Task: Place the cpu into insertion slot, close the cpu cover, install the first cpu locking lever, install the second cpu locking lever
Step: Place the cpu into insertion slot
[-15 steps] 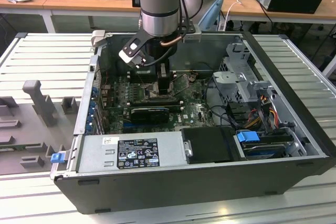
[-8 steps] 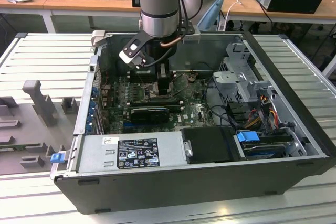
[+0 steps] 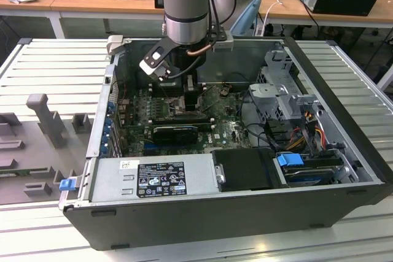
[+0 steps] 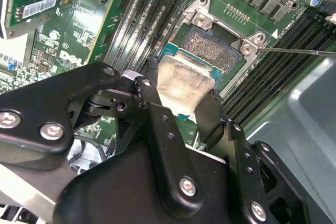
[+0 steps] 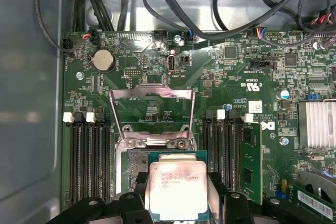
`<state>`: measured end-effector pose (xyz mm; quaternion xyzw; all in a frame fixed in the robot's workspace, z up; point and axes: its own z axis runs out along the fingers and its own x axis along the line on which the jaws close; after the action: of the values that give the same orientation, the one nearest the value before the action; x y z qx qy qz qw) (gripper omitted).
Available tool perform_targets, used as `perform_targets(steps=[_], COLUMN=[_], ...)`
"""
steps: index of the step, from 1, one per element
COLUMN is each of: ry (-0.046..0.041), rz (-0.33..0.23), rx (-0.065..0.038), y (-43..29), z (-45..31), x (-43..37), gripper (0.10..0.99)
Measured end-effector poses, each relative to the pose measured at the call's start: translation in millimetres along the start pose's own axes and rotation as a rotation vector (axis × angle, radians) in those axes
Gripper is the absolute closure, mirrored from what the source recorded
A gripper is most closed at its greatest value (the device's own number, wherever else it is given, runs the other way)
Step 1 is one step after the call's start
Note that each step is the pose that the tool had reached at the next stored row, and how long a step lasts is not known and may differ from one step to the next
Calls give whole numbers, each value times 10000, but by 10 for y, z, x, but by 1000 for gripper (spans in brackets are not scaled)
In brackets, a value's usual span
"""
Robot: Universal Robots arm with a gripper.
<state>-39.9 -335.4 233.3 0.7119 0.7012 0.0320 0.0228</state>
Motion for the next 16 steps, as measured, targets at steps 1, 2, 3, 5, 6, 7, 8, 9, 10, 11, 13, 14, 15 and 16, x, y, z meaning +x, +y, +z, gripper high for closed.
perform_targets(steps=[1,2,3,5,6,7,8,9,10,11,13,14,15,16], ry=[0,0,0,0,-2,-2,-1,-1,-1,-1,0,1,2,0], rz=[0,0,0,0,-2,-1,-1,0,0,1,0,-1,1,0], rx=[1,0,1,0,2,2,1,1,1,1,1,0,-1,1], y=[-1,-2,-3,-5,-6,-7,-7,-8,-10,-11,-19,-21,-25,-29], z=[4,7,11,16,18,20,22,23,24,24,27,30,34,39], x=[3,6,10,15,16,17,17,17,18,18,18,19,21,23], gripper=[561,561,561,561,561,561,561,561,561,561,561,561,561,561])
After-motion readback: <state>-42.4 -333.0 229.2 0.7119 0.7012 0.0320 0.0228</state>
